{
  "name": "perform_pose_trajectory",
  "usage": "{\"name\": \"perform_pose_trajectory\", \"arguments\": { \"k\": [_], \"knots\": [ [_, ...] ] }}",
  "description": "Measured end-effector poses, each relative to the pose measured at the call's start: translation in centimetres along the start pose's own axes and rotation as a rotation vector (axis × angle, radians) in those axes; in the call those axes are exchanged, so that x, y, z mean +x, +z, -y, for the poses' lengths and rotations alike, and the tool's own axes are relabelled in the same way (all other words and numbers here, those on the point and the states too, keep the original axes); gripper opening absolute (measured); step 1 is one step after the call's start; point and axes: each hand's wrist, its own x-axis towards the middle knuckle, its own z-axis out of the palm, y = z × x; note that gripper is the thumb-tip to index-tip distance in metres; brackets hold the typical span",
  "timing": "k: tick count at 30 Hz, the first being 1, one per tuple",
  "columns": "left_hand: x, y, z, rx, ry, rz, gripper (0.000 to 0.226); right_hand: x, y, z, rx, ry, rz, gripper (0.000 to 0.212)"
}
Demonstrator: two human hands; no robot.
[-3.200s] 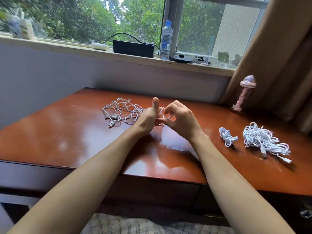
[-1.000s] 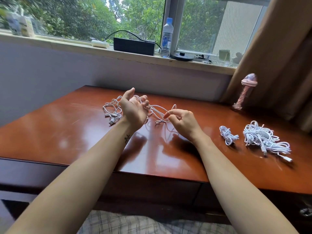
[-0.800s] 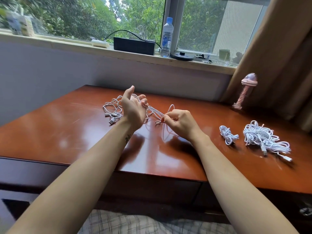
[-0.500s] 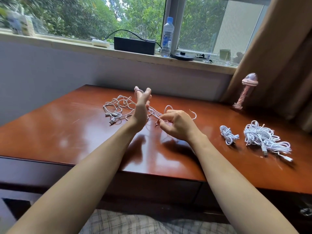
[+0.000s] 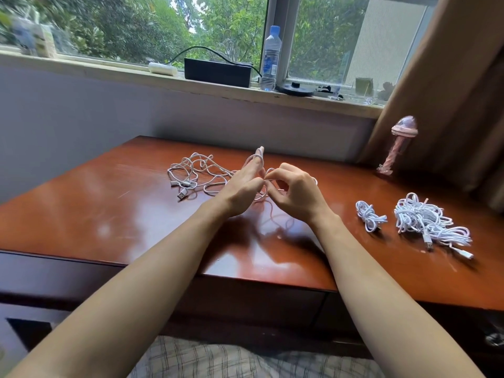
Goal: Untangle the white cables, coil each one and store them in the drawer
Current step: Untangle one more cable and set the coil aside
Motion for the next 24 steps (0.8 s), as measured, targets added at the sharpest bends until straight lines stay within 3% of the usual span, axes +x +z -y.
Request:
{"name": "perform_pose_trajectory", "arguments": {
  "k": [6,8,12,24],
  "knots": [
    [-0.2,0.2,0.3,0.129,-0.007,-0.031,0.077,0.4,0.2,-0.5,-0.019,0.001,-0.041,0.016],
    [-0.4,0.2,0.4,0.155,0.007,-0.002,0.063,0.3,0.1,-0.5,-0.034,0.014,-0.068,0.019],
    [-0.6,0.1,0.0,0.185,0.040,0.006,0.013,0.2,0.0,-0.5,-0.071,0.031,-0.133,0.030],
    [-0.7,0.4,0.2,0.173,-0.014,-0.037,0.022,0.3,0.1,-1.5,-0.148,0.074,-0.228,0.039]
  ]
}}
